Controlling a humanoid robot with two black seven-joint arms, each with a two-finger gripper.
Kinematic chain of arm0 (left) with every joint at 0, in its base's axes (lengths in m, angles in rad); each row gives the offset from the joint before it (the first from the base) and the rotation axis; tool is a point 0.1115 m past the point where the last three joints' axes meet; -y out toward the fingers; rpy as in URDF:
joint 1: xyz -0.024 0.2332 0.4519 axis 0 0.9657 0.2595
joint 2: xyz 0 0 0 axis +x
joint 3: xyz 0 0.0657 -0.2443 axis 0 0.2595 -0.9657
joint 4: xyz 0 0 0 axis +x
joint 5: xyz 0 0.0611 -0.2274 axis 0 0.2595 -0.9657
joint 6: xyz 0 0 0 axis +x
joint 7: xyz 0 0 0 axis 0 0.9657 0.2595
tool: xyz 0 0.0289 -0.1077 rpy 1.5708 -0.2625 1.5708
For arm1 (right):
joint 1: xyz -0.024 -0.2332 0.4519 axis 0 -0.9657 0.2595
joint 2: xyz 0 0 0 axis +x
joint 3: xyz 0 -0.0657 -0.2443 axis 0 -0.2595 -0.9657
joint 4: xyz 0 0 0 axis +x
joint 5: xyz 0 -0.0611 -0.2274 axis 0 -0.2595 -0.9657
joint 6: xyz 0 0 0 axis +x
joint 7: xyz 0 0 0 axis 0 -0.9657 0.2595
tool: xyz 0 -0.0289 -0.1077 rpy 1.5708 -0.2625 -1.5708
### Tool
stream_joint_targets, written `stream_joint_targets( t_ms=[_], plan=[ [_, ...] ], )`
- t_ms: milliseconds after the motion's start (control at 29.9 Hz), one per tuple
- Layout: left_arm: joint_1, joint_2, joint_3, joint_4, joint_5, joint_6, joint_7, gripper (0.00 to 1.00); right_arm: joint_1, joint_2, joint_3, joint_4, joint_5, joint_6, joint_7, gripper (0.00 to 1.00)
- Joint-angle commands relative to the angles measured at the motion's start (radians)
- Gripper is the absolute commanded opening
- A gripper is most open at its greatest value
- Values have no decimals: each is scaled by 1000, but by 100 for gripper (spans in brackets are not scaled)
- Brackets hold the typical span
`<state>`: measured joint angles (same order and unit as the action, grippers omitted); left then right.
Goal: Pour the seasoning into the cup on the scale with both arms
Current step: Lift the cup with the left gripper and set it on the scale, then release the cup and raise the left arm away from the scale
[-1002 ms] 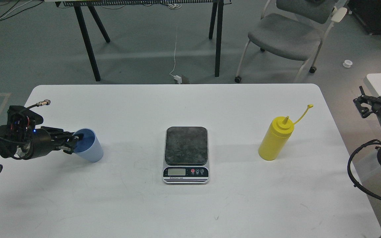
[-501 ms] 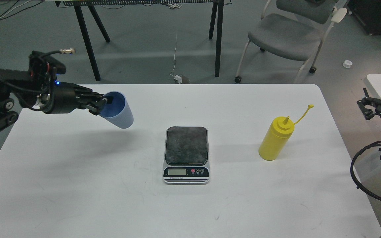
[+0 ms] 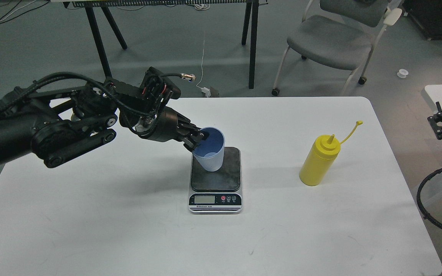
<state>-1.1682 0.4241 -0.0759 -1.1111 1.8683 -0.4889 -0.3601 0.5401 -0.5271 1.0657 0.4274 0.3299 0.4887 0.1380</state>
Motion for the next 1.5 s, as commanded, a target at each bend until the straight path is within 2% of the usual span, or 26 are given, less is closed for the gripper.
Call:
stream_joint_targets(
  t_ms=[0, 434, 668, 702, 869, 1069, 1203, 1270, 1337, 1470],
  plan=[
    [1, -50, 5, 56, -1, 0, 3, 1, 0, -1, 0, 1, 0, 0, 0, 100],
    [25, -117, 8, 152, -1, 0, 4, 8, 0, -1, 0, 2, 0, 0, -2, 100],
    [35, -122, 7, 163, -3, 0, 3, 12, 0, -1, -1, 2, 0, 0, -2, 100],
    [35, -122, 7, 162, -6, 0, 3, 15, 0, -1, -1, 1, 0, 0, -2, 100],
    [36, -123, 7, 165, -11, 3, 3, 44, -2, -2, 0, 2, 0, 0, -2, 100],
    [36, -120, -1, 165, -14, 7, 3, 46, -3, -14, 2, 2, 0, 0, -2, 100],
    [27, -104, -33, 165, -52, 85, -2, 73, -19, -27, 2, 4, 3, 0, -2, 100],
    [25, -88, -73, 165, -145, 107, -2, 80, -29, -42, 3, 14, 6, 0, -2, 100],
    [24, -55, -113, 160, -287, 96, -5, 80, -72, -47, 10, 60, 18, 0, -5, 100],
    [22, -1, -169, 166, -680, 90, -2, 92, -247, -74, 60, 288, 55, 0, -5, 100]
  ],
)
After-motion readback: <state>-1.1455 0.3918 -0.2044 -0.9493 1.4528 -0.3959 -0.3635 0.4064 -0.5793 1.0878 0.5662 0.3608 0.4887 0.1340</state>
